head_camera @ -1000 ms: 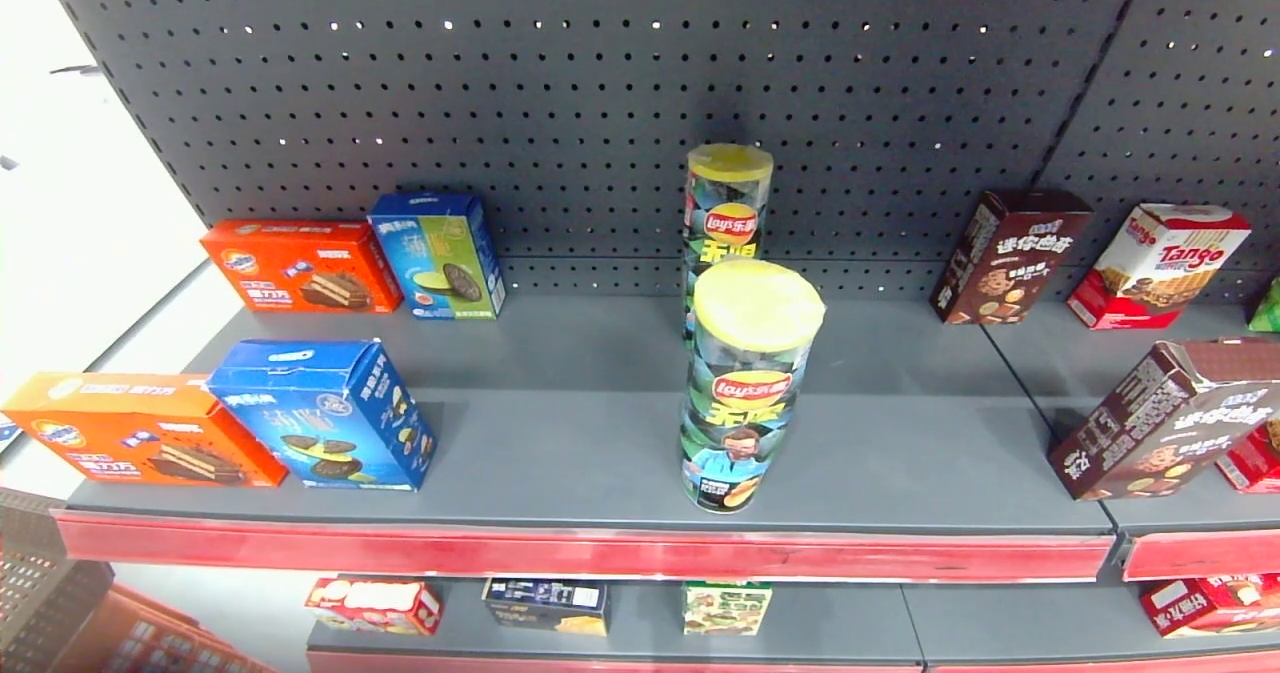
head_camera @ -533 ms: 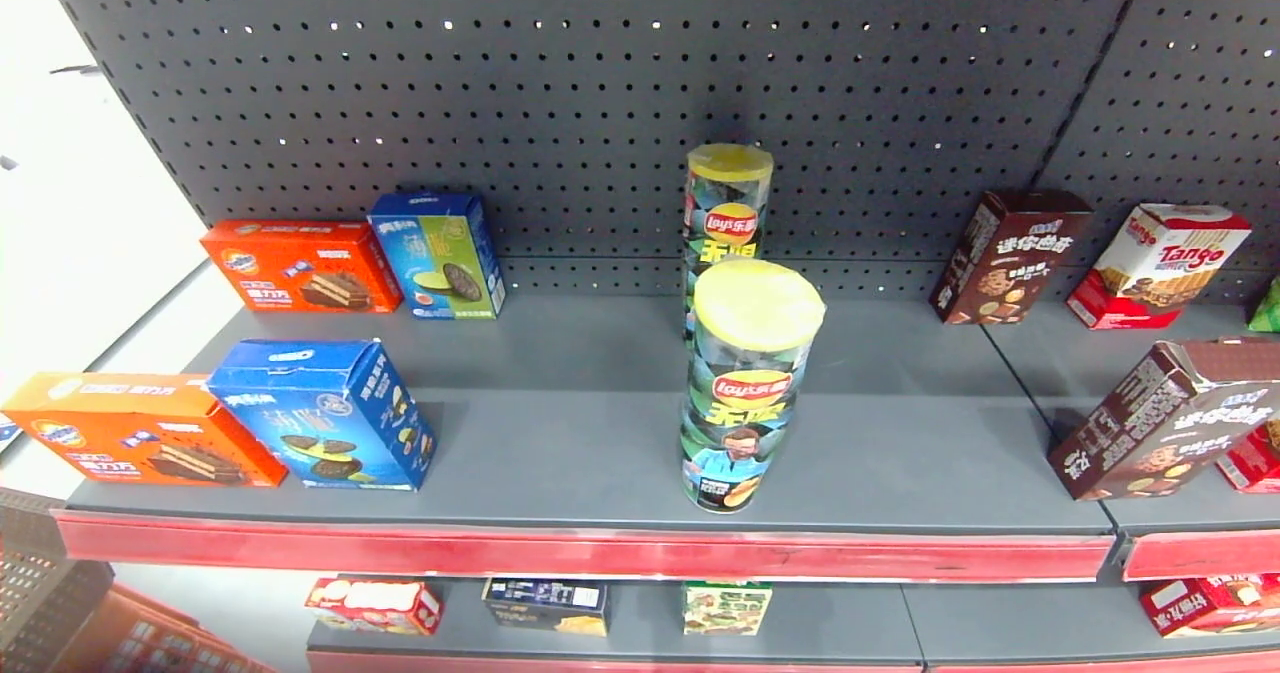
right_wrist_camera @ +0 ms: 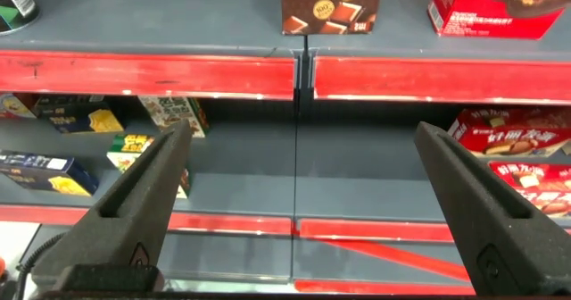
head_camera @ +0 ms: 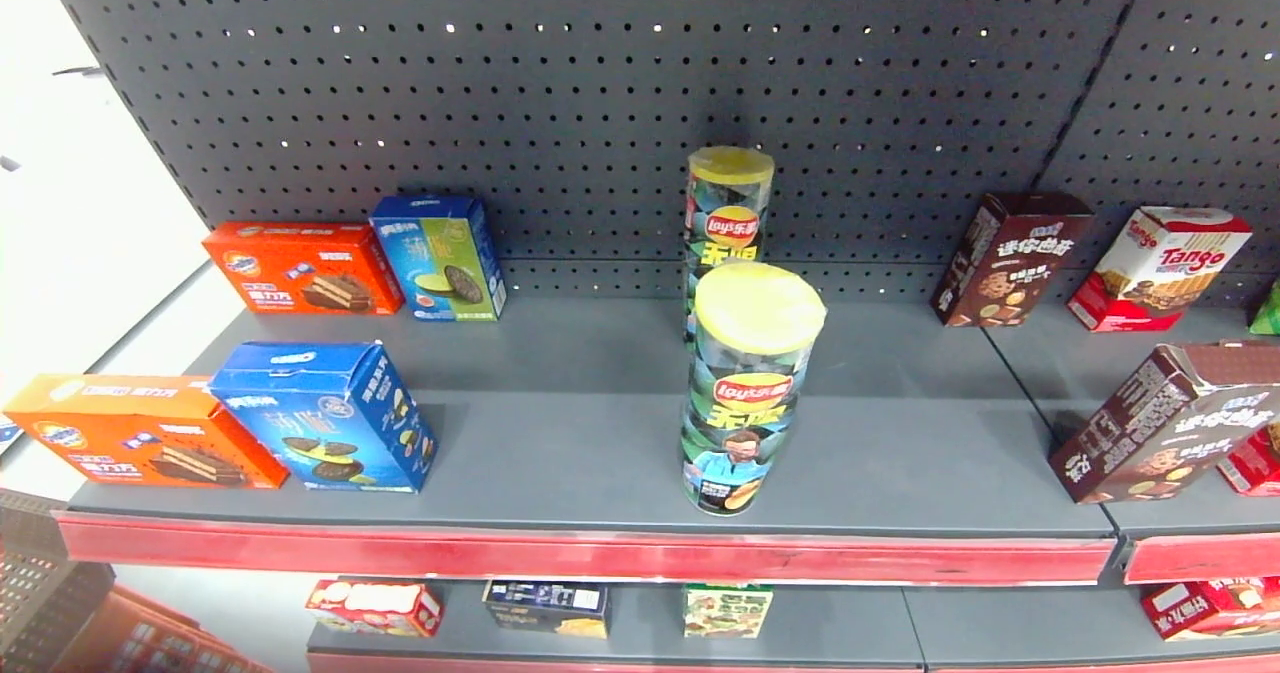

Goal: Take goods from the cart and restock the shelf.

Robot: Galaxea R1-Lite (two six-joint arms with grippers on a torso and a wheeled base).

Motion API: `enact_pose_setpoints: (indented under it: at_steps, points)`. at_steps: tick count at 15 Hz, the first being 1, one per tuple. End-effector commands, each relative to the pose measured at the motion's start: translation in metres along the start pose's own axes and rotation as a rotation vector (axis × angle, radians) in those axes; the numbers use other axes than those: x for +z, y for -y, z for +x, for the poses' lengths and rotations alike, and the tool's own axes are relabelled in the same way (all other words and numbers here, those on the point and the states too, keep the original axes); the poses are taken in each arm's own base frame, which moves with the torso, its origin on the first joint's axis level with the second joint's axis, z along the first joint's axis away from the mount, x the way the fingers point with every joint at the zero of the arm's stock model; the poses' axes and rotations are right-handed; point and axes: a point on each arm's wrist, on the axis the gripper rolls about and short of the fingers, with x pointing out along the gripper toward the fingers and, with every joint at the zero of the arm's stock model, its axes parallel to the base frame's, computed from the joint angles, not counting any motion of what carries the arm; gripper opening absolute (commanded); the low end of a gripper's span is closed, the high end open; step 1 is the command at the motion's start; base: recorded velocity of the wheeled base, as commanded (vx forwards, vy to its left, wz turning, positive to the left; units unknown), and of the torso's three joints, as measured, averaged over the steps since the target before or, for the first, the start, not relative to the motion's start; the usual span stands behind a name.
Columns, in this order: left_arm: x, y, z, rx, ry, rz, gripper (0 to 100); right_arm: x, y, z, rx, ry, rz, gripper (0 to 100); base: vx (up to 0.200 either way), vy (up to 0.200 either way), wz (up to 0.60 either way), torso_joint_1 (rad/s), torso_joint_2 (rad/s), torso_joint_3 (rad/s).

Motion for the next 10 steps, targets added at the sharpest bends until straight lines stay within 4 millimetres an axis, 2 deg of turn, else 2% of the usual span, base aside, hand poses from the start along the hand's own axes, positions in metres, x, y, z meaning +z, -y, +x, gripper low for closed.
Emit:
enact_pose_setpoints:
  at_steps: [1, 7, 8, 10]
  points:
    - [0.0, 0.0, 0.0001, 0.003, -0.002, -0.007, 100, 0.0002, 0.0, 0.0, 0.002, 0.0, 0.0, 100, 0.0, 0.0, 0.0, 0.0, 0.0, 0.0]
    - [0.0, 0.0001, 0.0001, -0.003, -0.002, 0.002, 100, -0.0002, 0.0, 0.0002, 0.001, -0.002, 0.0, 100, 0.0, 0.0, 0.0, 0.0, 0.0, 0.0]
    - [0.0, 0.0001, 0.0001, -0.003, -0.002, 0.002, 100, 0.0002, 0.0, 0.0, 0.001, 0.0, 0.0, 100, -0.2, 0.0, 0.0, -0.002, -0.01, -0.022]
    - [0.0, 0.0001, 0.0001, -0.003, -0.002, 0.002, 100, 0.0002, 0.0, 0.0, 0.001, 0.0, 0.0, 100, 0.0, 0.0, 0.0, 0.0, 0.0, 0.0]
